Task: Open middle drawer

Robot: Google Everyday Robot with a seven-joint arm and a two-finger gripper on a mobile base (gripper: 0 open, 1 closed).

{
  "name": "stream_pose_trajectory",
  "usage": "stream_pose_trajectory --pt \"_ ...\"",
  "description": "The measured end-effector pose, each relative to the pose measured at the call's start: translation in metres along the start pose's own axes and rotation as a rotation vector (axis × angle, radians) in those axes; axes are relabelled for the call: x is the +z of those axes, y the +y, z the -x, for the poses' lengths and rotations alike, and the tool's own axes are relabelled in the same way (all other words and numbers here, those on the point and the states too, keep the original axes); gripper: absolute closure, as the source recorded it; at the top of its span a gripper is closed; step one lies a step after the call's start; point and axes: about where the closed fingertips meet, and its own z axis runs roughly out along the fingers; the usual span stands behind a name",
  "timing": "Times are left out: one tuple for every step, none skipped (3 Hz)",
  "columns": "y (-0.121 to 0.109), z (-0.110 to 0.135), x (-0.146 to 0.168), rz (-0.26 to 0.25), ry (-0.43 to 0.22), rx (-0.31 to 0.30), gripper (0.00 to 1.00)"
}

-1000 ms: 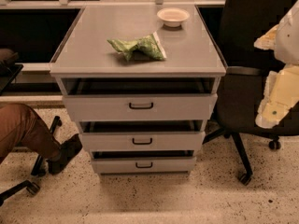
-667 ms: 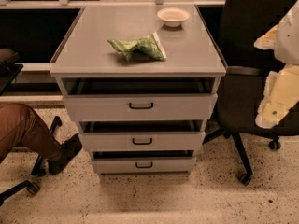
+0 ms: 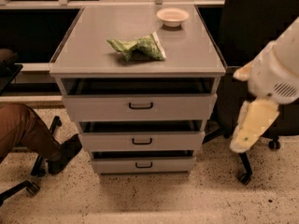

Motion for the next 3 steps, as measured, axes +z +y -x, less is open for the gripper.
stream_pose_trajectory --pt "0.03 -0.003 0.085 0.134 -0.028 0.015 0.0" --pt "0.061 -0.005 0.154 0.305 -0.046 -0.007 0.0" --pt "0.061 -0.002 0.162 0.304 -0.045 -0.008 0.0"
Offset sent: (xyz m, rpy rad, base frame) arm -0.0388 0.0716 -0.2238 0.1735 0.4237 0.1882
